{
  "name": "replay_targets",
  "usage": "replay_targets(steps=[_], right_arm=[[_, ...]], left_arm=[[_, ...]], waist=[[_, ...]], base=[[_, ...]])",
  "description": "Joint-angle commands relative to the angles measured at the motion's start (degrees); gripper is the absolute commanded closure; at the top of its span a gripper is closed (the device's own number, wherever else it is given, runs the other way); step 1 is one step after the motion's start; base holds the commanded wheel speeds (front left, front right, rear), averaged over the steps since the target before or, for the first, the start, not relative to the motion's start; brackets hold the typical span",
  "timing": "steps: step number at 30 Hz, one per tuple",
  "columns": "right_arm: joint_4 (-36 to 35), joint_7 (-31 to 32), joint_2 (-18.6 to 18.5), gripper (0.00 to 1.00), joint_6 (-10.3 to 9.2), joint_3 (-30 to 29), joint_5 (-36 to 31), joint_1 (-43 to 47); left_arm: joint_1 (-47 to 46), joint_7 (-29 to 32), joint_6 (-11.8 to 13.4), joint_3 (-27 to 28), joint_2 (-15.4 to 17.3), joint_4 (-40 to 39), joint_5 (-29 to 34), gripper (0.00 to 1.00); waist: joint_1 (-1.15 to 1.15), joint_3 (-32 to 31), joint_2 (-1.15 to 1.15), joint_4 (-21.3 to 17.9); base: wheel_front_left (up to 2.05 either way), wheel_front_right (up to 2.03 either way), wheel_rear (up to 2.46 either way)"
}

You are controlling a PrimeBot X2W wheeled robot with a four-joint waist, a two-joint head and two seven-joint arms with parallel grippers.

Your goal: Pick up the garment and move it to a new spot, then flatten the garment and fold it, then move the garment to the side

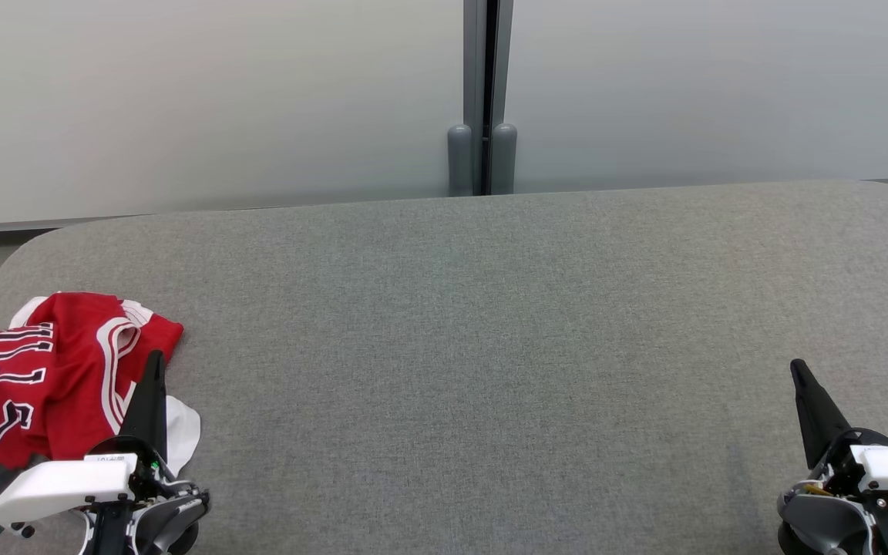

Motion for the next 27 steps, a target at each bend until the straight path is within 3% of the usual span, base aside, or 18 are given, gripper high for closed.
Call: replay_targets(steps=[1,10,11,27], right_arm=[[-0.2,0.1,-0.3,1.0,0.03,0.0,0.1,-0.5],[-0.2,0.1,-0.3,1.0,0.03,0.0,0.1,-0.5],[0.0,0.0,0.0,0.0,0.0,0.0,0.0,0.0],[-1.2,-3.7,0.4,0.0,-0.04,3.9,-0.7,0.3]], left_arm=[[-0.8,0.1,-0.2,0.2,0.3,-0.2,0.0,1.0],[-0.8,0.1,-0.2,0.2,0.3,-0.2,0.0,1.0],[0.0,0.0,0.0,0.0,0.0,0.0,0.0,0.0],[1.0,-3.8,0.0,-2.0,-0.3,-0.8,1.4,0.0]], waist=[[0.0,0.0,0.0,0.0],[0.0,0.0,0.0,0.0],[0.0,0.0,0.0,0.0],[0.0,0.0,0.0,0.2]], base=[[0.0,0.0,0.0],[0.0,0.0,0.0],[0.0,0.0,0.0],[0.0,0.0,0.0]])
